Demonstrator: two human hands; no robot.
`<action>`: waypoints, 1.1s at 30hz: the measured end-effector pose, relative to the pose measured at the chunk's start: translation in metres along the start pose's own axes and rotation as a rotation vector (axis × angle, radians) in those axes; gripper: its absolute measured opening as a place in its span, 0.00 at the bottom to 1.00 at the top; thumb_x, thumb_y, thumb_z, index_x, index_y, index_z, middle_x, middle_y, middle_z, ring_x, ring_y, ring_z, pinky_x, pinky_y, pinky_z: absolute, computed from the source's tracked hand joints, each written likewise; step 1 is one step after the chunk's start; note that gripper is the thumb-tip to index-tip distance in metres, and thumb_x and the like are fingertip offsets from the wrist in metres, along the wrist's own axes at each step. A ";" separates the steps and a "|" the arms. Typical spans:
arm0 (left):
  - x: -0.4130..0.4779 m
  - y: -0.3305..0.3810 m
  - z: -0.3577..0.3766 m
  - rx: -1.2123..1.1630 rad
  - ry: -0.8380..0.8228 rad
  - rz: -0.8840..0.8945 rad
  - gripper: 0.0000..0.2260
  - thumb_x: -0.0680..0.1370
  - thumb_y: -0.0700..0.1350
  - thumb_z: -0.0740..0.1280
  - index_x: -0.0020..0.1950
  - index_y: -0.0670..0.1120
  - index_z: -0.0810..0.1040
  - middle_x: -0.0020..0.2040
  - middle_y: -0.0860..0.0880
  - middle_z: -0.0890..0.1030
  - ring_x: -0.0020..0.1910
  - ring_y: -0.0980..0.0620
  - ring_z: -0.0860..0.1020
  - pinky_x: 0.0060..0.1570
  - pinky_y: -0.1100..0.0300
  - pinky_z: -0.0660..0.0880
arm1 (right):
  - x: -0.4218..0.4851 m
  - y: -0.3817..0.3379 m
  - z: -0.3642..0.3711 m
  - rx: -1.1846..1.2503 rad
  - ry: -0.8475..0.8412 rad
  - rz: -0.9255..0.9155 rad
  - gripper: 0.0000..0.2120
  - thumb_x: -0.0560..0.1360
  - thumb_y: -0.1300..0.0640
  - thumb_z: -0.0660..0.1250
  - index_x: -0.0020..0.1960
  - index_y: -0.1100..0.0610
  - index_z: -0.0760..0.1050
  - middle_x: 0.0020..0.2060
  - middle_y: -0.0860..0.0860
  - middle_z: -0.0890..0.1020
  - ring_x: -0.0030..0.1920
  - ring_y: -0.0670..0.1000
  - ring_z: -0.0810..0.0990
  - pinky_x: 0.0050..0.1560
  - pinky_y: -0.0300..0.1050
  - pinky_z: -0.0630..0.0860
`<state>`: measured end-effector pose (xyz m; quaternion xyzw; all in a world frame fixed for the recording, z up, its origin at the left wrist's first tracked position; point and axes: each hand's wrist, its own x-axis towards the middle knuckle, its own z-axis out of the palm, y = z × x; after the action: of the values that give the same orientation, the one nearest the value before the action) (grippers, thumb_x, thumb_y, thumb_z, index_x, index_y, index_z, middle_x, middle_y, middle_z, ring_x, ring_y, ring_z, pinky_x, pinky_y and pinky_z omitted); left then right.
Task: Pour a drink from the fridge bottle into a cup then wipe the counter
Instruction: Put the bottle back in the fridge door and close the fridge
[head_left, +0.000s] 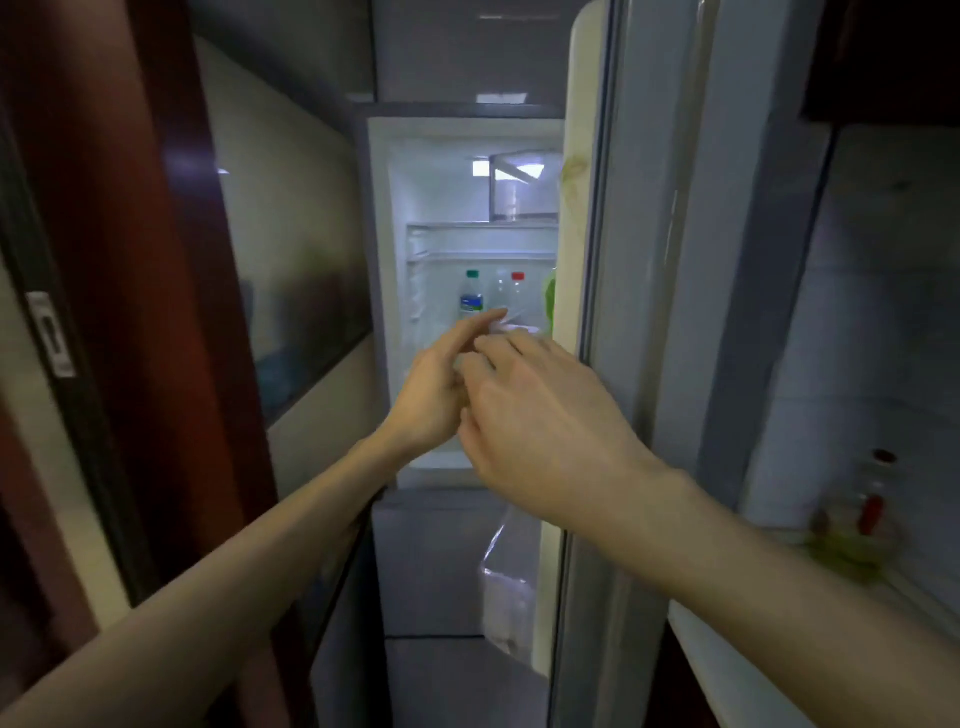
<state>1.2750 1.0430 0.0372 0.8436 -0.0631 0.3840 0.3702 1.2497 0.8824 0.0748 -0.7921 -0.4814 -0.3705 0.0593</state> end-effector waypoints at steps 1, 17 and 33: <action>-0.005 -0.002 -0.008 0.009 0.011 -0.015 0.24 0.78 0.35 0.64 0.72 0.53 0.70 0.62 0.55 0.79 0.63 0.59 0.77 0.64 0.63 0.71 | -0.005 -0.002 0.000 -0.005 0.016 -0.044 0.12 0.71 0.56 0.67 0.52 0.61 0.79 0.48 0.57 0.81 0.51 0.58 0.78 0.52 0.53 0.73; -0.075 -0.032 -0.035 0.144 0.073 -0.226 0.21 0.76 0.32 0.66 0.68 0.44 0.74 0.59 0.50 0.80 0.59 0.58 0.79 0.55 0.63 0.77 | -0.008 0.020 0.067 0.147 0.236 -0.601 0.12 0.76 0.62 0.60 0.50 0.63 0.82 0.53 0.58 0.82 0.64 0.58 0.75 0.68 0.48 0.66; -0.112 -0.134 -0.045 0.093 0.138 -0.558 0.22 0.75 0.34 0.65 0.69 0.46 0.75 0.53 0.51 0.84 0.51 0.57 0.82 0.54 0.59 0.80 | 0.094 -0.032 0.151 0.032 0.214 -0.621 0.08 0.73 0.62 0.66 0.45 0.63 0.84 0.48 0.57 0.85 0.64 0.58 0.75 0.72 0.53 0.64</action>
<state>1.2224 1.1494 -0.0985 0.8162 0.2141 0.3264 0.4260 1.3286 1.0353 0.0182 -0.5630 -0.6969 -0.4443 0.0059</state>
